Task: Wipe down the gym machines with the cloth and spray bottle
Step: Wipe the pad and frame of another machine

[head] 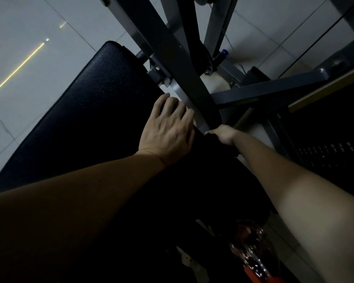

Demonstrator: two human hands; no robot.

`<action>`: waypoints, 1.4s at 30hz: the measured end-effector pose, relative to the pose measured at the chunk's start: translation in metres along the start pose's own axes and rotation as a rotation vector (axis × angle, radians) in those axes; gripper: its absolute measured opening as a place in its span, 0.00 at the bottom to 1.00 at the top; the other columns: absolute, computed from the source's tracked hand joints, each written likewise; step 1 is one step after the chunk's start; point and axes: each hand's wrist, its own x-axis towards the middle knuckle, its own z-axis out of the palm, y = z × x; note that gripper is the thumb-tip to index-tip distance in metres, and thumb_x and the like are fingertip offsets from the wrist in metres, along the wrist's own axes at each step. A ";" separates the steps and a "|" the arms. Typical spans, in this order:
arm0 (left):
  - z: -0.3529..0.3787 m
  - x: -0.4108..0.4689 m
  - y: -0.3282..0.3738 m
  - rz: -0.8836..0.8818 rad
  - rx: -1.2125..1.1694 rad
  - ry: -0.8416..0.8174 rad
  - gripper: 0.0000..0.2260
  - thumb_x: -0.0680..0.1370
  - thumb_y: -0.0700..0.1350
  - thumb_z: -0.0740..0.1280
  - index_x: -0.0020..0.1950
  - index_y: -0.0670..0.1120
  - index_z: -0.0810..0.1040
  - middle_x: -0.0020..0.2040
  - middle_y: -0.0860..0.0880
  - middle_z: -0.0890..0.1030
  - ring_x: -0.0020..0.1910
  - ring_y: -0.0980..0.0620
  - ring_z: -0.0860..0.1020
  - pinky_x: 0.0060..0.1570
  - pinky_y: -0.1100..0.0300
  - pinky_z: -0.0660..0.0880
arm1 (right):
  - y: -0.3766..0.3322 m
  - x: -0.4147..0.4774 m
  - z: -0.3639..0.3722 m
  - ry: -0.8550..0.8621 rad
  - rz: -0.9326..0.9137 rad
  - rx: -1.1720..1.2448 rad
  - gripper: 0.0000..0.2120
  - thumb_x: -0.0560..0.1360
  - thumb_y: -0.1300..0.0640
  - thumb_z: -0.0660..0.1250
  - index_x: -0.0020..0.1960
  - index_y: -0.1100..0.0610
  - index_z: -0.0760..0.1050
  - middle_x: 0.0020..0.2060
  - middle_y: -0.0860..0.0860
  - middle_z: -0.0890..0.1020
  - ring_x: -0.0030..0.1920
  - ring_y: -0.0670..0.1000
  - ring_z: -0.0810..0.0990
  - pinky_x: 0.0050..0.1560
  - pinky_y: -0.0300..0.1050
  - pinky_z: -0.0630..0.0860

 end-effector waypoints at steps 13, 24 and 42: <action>0.001 0.000 -0.002 0.002 -0.015 -0.008 0.15 0.80 0.50 0.54 0.53 0.44 0.76 0.51 0.43 0.77 0.59 0.40 0.73 0.75 0.45 0.58 | 0.004 -0.001 0.012 0.034 -0.115 0.109 0.20 0.82 0.54 0.63 0.33 0.59 0.74 0.31 0.53 0.76 0.33 0.47 0.73 0.37 0.41 0.68; 0.001 0.001 -0.002 -0.001 -0.014 0.008 0.14 0.80 0.50 0.55 0.52 0.43 0.76 0.50 0.43 0.77 0.57 0.41 0.73 0.74 0.44 0.59 | 0.053 -0.031 0.023 0.196 -0.228 0.382 0.13 0.83 0.59 0.60 0.56 0.68 0.78 0.46 0.61 0.83 0.46 0.52 0.81 0.42 0.36 0.71; -0.002 -0.001 0.000 -0.012 0.024 -0.035 0.15 0.80 0.50 0.54 0.54 0.43 0.75 0.52 0.43 0.78 0.60 0.40 0.72 0.75 0.44 0.57 | 0.081 -0.053 -0.001 0.482 -0.118 0.446 0.16 0.85 0.55 0.56 0.56 0.64 0.78 0.46 0.59 0.82 0.51 0.58 0.80 0.45 0.45 0.73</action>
